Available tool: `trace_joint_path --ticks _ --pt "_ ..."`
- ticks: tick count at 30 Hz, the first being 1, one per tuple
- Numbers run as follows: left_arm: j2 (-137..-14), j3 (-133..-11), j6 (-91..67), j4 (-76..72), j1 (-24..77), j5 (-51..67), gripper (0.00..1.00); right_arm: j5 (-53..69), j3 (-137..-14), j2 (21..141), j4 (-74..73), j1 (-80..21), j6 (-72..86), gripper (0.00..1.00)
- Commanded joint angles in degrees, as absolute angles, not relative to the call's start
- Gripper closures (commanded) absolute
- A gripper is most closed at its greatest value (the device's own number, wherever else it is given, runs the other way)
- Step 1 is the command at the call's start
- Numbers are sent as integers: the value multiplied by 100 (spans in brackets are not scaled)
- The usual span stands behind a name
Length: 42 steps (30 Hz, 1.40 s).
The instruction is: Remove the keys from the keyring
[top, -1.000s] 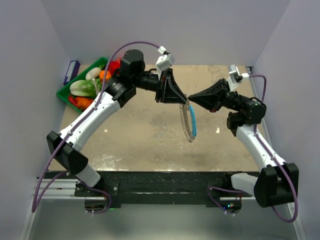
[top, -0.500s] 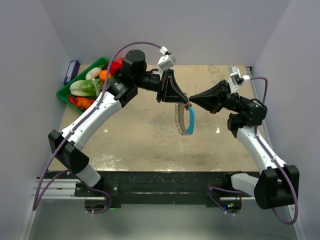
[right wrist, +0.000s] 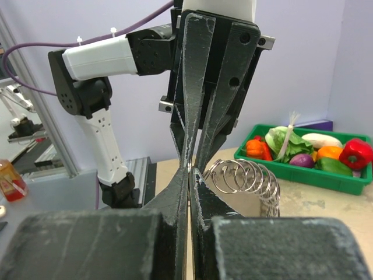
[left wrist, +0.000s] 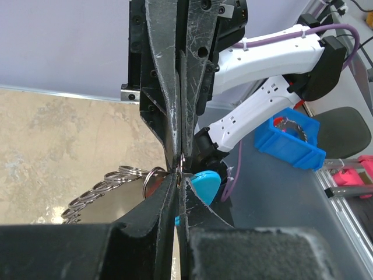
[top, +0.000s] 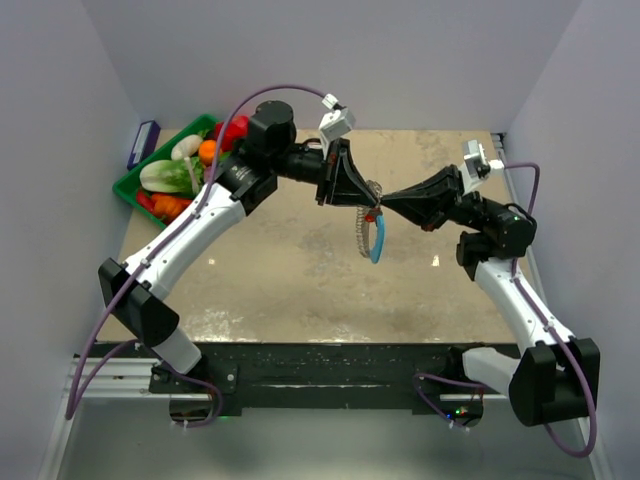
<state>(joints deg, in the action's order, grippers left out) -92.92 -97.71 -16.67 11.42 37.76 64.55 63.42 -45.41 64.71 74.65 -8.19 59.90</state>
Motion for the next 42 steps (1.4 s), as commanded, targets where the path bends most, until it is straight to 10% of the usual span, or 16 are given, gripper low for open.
trace_joint_path --ticks 1,12,16,25,32,42 --pt "-9343 -9932 -2021 853 3823 6170 90 6179 -4535 6346 8569 -826 5757 100" --pt "-9413 -9923 -2180 729 3832 6231 80 6135 -4482 6346 8279 -835 5484 100" --pt "-9413 -9923 -2127 721 3850 6301 100 6126 -4482 6354 8262 -835 5475 100" --pt "-9334 -9958 -1829 958 3858 6293 100 6354 -4597 6337 7726 -826 5229 99" --pt "-9150 -9967 -1433 1353 3850 6117 100 6740 -4799 6240 7445 -590 5273 61" --pt "-9018 -9914 -1283 1442 3797 5932 100 7155 -4809 6038 7357 -17 5424 53"
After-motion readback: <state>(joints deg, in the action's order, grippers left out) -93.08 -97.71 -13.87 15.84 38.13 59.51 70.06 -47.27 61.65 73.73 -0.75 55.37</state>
